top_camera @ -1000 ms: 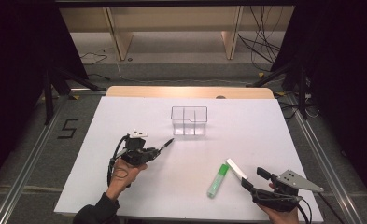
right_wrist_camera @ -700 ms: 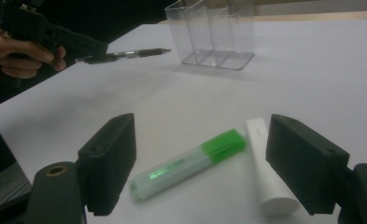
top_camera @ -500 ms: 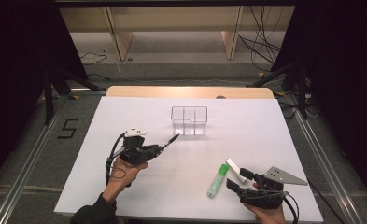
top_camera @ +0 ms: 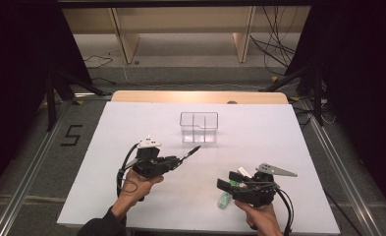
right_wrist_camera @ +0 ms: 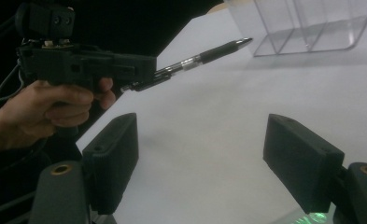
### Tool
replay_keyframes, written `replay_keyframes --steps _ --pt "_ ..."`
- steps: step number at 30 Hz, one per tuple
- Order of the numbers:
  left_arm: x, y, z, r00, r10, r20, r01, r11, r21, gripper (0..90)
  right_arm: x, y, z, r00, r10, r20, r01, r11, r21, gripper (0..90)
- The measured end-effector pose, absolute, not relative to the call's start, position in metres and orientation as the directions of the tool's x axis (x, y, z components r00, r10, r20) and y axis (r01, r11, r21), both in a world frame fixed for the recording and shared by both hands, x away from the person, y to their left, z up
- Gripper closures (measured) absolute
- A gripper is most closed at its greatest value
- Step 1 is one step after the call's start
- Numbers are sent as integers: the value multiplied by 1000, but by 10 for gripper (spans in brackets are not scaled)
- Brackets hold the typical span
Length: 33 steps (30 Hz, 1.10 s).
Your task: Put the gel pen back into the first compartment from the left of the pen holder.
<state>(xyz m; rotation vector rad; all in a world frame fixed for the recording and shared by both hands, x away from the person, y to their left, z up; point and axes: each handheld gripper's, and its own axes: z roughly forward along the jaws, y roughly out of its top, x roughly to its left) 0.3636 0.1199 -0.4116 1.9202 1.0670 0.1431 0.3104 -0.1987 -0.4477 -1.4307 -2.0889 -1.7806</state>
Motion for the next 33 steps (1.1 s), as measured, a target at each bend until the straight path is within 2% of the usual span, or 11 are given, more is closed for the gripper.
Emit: replay_keyframes --steps 4,10,33 --pt "361 116 -410 638 710 -300 611 -229 757 806 322 -187 -452 -522 548 654 712 -143 688 276" --pt "356 111 -411 650 697 -303 606 -235 760 806 335 -179 -460 -472 496 729 756 -199 624 297" --pt "343 93 -411 696 648 -311 580 -252 774 806 362 -158 -474 -321 347 881 849 -307 430 427"
